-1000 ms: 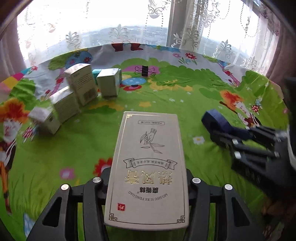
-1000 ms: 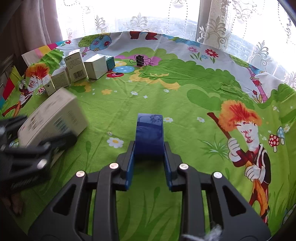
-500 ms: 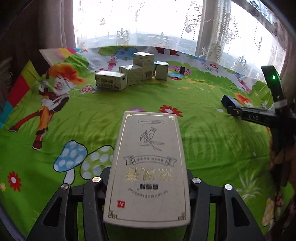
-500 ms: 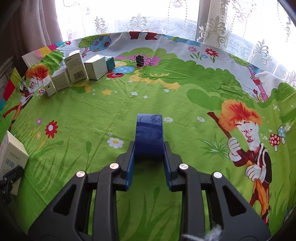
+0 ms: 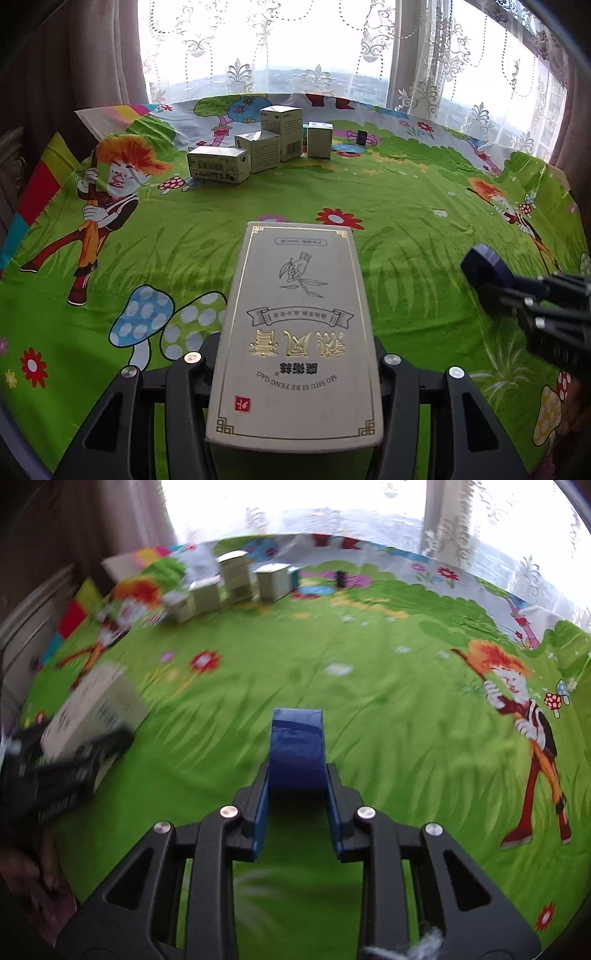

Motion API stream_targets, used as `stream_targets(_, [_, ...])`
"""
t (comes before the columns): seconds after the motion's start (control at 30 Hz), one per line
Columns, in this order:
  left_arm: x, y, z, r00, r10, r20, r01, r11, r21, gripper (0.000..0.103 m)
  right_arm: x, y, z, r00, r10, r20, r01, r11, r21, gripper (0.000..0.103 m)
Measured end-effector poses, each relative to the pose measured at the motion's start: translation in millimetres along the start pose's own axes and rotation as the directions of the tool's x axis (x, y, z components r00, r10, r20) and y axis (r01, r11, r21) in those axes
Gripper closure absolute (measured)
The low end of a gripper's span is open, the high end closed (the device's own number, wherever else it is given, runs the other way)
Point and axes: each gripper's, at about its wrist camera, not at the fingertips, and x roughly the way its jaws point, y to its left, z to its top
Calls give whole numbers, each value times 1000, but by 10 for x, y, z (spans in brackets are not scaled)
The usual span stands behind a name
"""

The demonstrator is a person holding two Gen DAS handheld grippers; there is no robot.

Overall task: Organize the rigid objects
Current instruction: 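Carry the beige box and the blue block to the storage box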

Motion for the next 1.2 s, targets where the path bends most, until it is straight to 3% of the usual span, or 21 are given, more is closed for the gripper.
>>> stream_targets(0.27, [-32, 29, -23, 1000, -14, -4, 14, 1000, -5, 51, -119, 293, -167, 998, 57, -31, -59, 996, -66, 72])
stream_targets(0.67, [-648, 446, -541, 999, -52, -11, 50, 993, -109, 51, -233, 719, -305, 987, 143, -72, -152, 980, -132, 72])
stream_targets(0.93, [-1101, 830, -727, 999, 28, 34, -22, 982, -186, 51, -444, 1109, -285, 977, 205, -53, -211, 952, -220, 72])
stream_targets(1.2, [-1573, 1273, -912, 988, 137, 69, -112, 953, -280, 51, -600, 1538, -279, 961, 271, -57, -275, 907, -319, 72])
